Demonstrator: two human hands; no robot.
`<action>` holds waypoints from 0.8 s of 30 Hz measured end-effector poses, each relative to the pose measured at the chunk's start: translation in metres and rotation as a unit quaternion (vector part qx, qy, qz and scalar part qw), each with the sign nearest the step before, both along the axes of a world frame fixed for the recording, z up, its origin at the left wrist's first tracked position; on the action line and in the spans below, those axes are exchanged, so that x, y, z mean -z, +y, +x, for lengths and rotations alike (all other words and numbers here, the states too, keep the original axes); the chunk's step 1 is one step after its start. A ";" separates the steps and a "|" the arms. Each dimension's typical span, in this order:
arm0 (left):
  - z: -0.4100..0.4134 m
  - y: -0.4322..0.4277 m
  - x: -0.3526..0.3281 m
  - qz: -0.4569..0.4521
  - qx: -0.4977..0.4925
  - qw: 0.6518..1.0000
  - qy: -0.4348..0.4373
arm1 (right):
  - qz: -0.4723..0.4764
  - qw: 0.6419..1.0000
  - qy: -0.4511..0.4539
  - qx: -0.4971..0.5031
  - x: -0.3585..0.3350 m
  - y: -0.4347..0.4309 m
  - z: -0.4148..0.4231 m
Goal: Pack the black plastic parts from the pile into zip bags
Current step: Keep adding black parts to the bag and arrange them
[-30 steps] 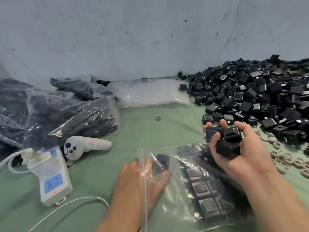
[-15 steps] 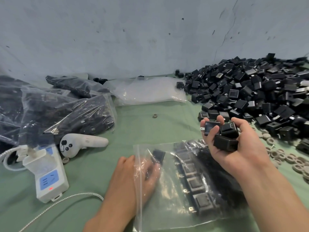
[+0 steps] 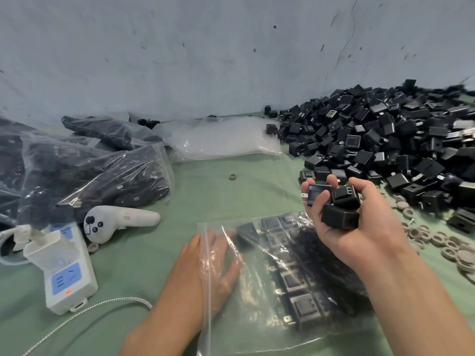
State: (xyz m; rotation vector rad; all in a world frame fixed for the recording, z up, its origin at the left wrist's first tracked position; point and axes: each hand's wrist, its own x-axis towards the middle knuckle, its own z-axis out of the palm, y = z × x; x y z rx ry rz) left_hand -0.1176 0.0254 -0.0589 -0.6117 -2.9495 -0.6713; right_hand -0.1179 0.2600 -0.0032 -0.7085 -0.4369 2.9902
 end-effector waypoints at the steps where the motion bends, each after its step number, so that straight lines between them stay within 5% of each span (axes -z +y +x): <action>1: 0.000 0.002 0.001 -0.007 0.001 1.000 0.003 | 0.000 1.000 -0.001 0.000 0.000 0.000 0.000; 12: -0.001 -0.003 0.015 0.006 0.064 0.994 0.089 | -0.004 1.000 -0.001 -0.007 0.000 0.001 0.000; 24: -0.005 -0.003 0.029 0.022 0.085 0.994 0.070 | 0.001 1.000 -0.013 -0.018 -0.001 -0.007 0.005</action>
